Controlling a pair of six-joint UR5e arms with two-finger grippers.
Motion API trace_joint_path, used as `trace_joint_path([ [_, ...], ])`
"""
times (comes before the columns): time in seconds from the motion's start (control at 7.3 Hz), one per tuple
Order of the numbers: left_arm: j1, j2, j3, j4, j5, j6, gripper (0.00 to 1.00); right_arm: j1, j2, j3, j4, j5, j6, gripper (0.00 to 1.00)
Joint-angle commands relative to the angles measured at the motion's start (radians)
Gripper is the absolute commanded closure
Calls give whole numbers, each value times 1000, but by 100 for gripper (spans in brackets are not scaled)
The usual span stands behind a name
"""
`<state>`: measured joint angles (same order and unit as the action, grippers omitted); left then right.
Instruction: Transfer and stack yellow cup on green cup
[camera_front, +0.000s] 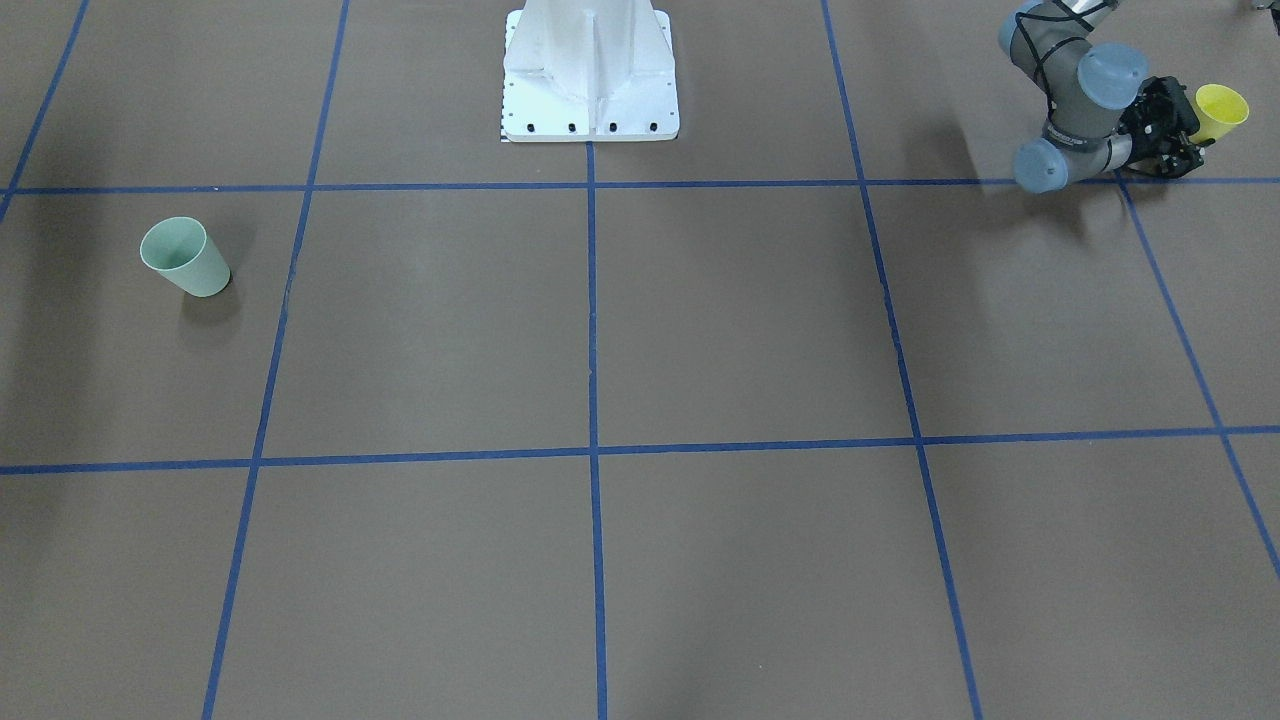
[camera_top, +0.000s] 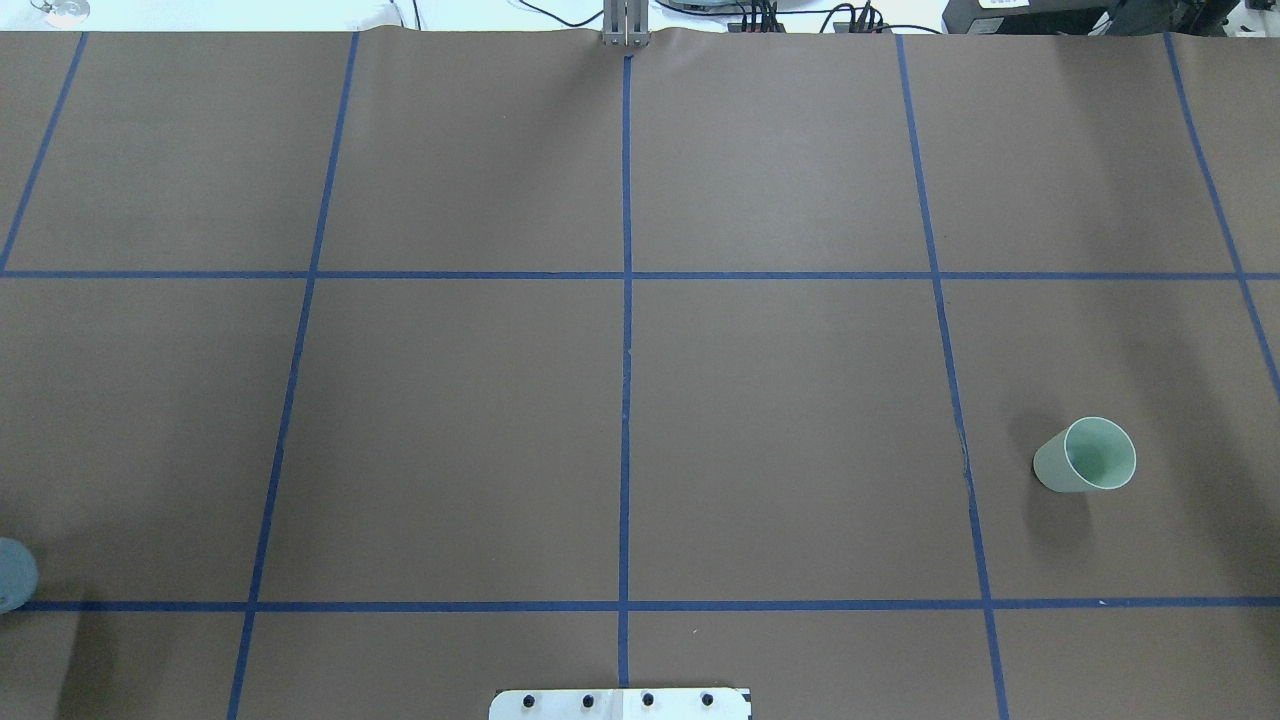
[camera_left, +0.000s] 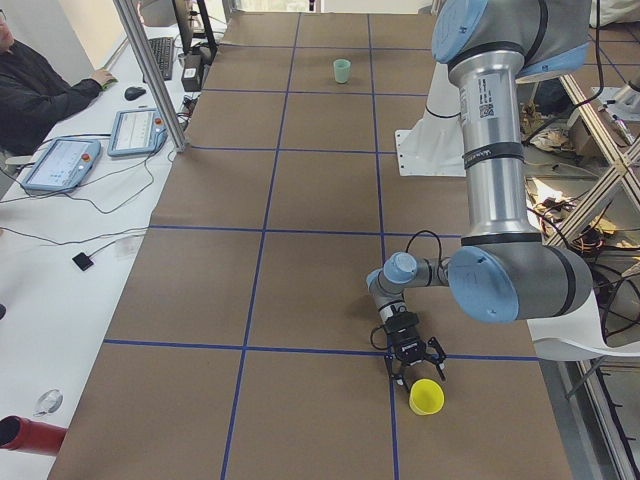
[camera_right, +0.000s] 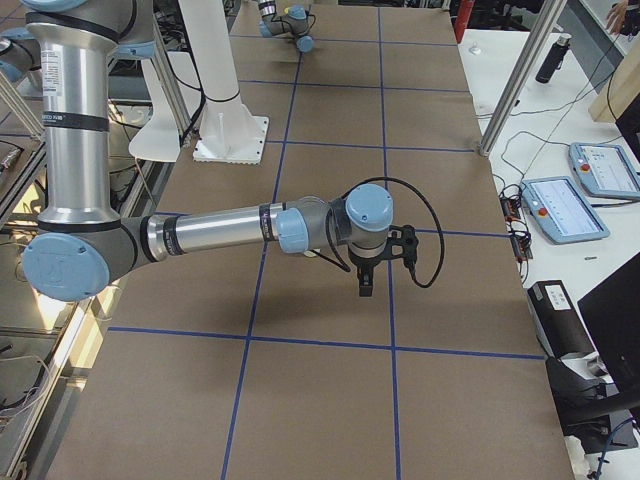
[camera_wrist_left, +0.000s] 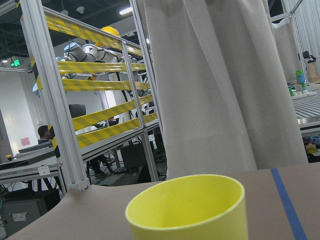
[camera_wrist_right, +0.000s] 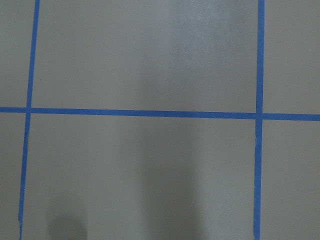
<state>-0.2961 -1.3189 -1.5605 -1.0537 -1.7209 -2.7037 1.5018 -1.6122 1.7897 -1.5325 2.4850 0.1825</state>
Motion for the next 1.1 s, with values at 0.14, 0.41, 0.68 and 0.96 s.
trace_joint_path([
  [0.14, -2, 1, 66, -28, 1, -8, 0, 0, 0, 0, 0, 2, 0, 0],
  [0.41, -2, 18, 76, -48, 4, -22, 23, 0, 2, 2, 0, 2, 0, 0],
  [0.68, -11, 67, 54, -74, 7, -10, 100, 0, 2, 25, -11, 2, 0, 0],
  [0.96, -58, 110, -24, -91, 47, 94, 100, 0, 2, 31, -11, 2, 3, 0],
])
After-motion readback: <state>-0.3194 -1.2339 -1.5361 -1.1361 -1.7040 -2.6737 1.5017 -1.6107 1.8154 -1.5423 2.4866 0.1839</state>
